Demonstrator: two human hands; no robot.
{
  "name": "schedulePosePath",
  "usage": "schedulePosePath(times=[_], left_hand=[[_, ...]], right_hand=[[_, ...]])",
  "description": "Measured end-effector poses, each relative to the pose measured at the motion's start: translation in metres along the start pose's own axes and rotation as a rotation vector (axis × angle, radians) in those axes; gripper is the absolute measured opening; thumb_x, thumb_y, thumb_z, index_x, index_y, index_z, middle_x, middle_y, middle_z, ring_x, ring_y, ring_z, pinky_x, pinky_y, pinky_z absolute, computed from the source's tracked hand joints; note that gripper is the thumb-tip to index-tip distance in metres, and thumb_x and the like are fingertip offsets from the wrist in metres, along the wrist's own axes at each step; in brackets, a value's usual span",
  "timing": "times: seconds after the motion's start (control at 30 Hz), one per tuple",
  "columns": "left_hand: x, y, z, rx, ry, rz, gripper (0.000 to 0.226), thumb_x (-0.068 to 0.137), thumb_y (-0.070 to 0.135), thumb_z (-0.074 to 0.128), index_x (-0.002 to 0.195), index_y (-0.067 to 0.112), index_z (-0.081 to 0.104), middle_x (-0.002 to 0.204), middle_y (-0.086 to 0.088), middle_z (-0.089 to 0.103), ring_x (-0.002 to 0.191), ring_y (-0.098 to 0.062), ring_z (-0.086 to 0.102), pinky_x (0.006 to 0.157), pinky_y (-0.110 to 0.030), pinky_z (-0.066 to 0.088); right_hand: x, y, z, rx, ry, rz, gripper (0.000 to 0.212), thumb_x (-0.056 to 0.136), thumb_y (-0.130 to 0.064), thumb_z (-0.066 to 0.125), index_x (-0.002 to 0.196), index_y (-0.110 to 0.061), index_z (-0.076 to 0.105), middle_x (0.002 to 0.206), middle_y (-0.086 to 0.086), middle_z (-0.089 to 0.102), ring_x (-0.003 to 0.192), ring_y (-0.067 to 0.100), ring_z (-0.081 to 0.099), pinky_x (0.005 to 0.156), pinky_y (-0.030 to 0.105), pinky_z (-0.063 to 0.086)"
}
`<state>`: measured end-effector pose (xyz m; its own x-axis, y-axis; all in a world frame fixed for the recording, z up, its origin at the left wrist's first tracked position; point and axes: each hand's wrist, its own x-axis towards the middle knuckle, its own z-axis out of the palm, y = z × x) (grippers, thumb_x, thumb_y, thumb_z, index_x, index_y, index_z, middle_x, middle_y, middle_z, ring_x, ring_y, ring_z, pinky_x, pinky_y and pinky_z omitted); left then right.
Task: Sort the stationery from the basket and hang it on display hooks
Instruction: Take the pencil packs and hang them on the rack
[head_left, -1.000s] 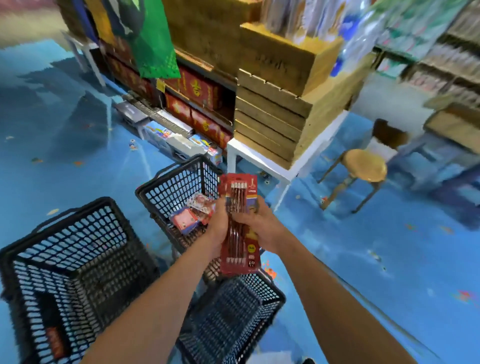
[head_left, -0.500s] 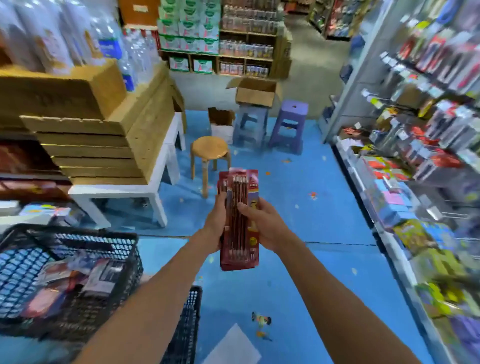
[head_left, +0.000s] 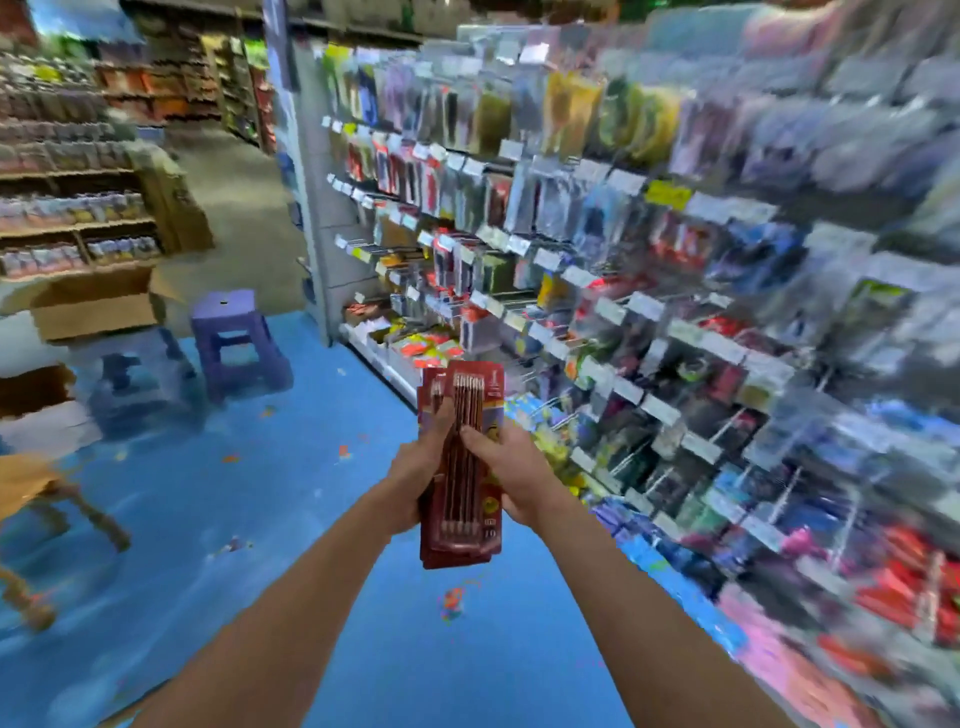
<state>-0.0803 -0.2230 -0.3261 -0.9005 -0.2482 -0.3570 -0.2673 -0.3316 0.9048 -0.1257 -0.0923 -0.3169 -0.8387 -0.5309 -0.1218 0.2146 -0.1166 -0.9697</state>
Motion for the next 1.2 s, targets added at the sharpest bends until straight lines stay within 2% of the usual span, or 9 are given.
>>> schedulePosePath(times=[0.1, 0.2, 0.33, 0.47, 0.57, 0.7, 0.93, 1.03, 1.2], left_hand=[[0.02, 0.006, 0.078, 0.022, -0.172, 0.0, 0.074, 0.082, 0.072, 0.068, 0.117, 0.006, 0.071, 0.1, -0.016, 0.079, 0.086, -0.03, 0.078, 0.072, -0.043, 0.065], [0.04, 0.007, 0.14, 0.073, -0.309, -0.026, 0.09, 0.069, 0.08, 0.073, 0.122, 0.007, 0.071, 0.11, -0.017, 0.077, 0.099, -0.036, 0.076, 0.089, -0.052, 0.061], [0.079, 0.007, 0.199, 0.18, -0.403, -0.048, 0.109, 0.057, 0.09, 0.074, 0.122, 0.003, 0.07, 0.109, -0.02, 0.076, 0.098, -0.037, 0.076, 0.089, -0.056, 0.06], [0.114, 0.017, 0.242, 0.228, -0.563, -0.059, 0.103, 0.06, 0.089, 0.069, 0.118, 0.003, 0.073, 0.113, -0.023, 0.075, 0.104, -0.041, 0.074, 0.094, -0.058, 0.058], [0.155, 0.03, 0.262, 0.27, -0.611, -0.07, 0.104, 0.062, 0.091, 0.07, 0.123, 0.007, 0.072, 0.116, -0.018, 0.075, 0.107, -0.038, 0.074, 0.099, -0.056, 0.056], [0.205, 0.056, 0.276, 0.32, -0.645, -0.064, 0.091, 0.065, 0.082, 0.079, 0.122, 0.011, 0.073, 0.12, -0.015, 0.075, 0.106, -0.036, 0.074, 0.097, -0.055, 0.057], [0.277, 0.076, 0.281, 0.362, -0.657, -0.038, 0.1, 0.063, 0.071, 0.088, 0.131, 0.002, 0.063, 0.123, -0.018, 0.073, 0.107, -0.037, 0.073, 0.096, -0.057, 0.057], [0.318, 0.071, 0.285, 0.361, -0.561, -0.027, 0.127, 0.053, 0.079, 0.088, 0.149, 0.009, 0.042, 0.15, -0.011, 0.053, 0.13, -0.036, 0.059, 0.108, -0.06, 0.046], [0.356, 0.081, 0.288, 0.233, -0.523, 0.002, 0.107, 0.055, 0.068, 0.093, 0.137, 0.009, 0.057, 0.131, -0.015, 0.069, 0.113, -0.034, 0.07, 0.094, -0.054, 0.057]], right_hand=[[-0.007, -0.025, -0.077, -0.001, 0.165, -0.026, 0.035, 0.096, -0.021, 0.07, 0.129, -0.012, 0.061, 0.123, 0.015, 0.071, 0.112, 0.032, 0.07, 0.093, 0.05, 0.058], [-0.015, -0.044, -0.133, -0.008, 0.332, -0.02, 0.072, 0.085, -0.043, 0.082, 0.143, -0.011, 0.052, 0.135, 0.011, 0.065, 0.118, 0.027, 0.067, 0.095, 0.048, 0.057], [-0.025, -0.062, -0.193, 0.065, 0.471, -0.071, 0.036, 0.094, -0.025, 0.073, 0.124, -0.006, 0.065, 0.115, 0.012, 0.072, 0.096, 0.023, 0.072, 0.075, 0.037, 0.058], [-0.015, -0.083, -0.238, 0.059, 0.608, -0.157, 0.097, 0.083, -0.047, 0.081, 0.159, -0.013, 0.03, 0.163, 0.004, 0.031, 0.149, 0.026, 0.034, 0.12, 0.051, 0.03], [0.006, -0.1, -0.259, 0.065, 0.611, -0.178, 0.093, 0.092, -0.039, 0.073, 0.162, -0.013, 0.017, 0.168, 0.004, 0.017, 0.154, 0.025, 0.019, 0.123, 0.049, 0.02], [0.057, -0.111, -0.277, 0.044, 0.588, -0.25, 0.126, 0.061, -0.064, 0.09, 0.158, -0.011, 0.029, 0.164, 0.005, 0.032, 0.15, 0.026, 0.031, 0.123, 0.056, 0.025], [0.101, -0.112, -0.309, 0.268, 0.713, -0.226, 0.13, 0.063, -0.052, 0.094, 0.161, -0.019, 0.016, 0.167, 0.008, 0.022, 0.151, 0.031, 0.026, 0.121, 0.06, 0.024], [0.105, -0.115, -0.321, 0.275, 0.812, -0.195, 0.098, 0.091, -0.035, 0.076, 0.162, -0.018, 0.012, 0.169, 0.009, 0.015, 0.154, 0.031, 0.018, 0.121, 0.052, 0.022], [0.117, -0.091, -0.367, 0.186, 0.853, -0.074, 0.089, 0.097, -0.029, 0.07, 0.163, -0.02, 0.011, 0.169, 0.007, 0.015, 0.154, 0.031, 0.02, 0.124, 0.054, 0.02]])
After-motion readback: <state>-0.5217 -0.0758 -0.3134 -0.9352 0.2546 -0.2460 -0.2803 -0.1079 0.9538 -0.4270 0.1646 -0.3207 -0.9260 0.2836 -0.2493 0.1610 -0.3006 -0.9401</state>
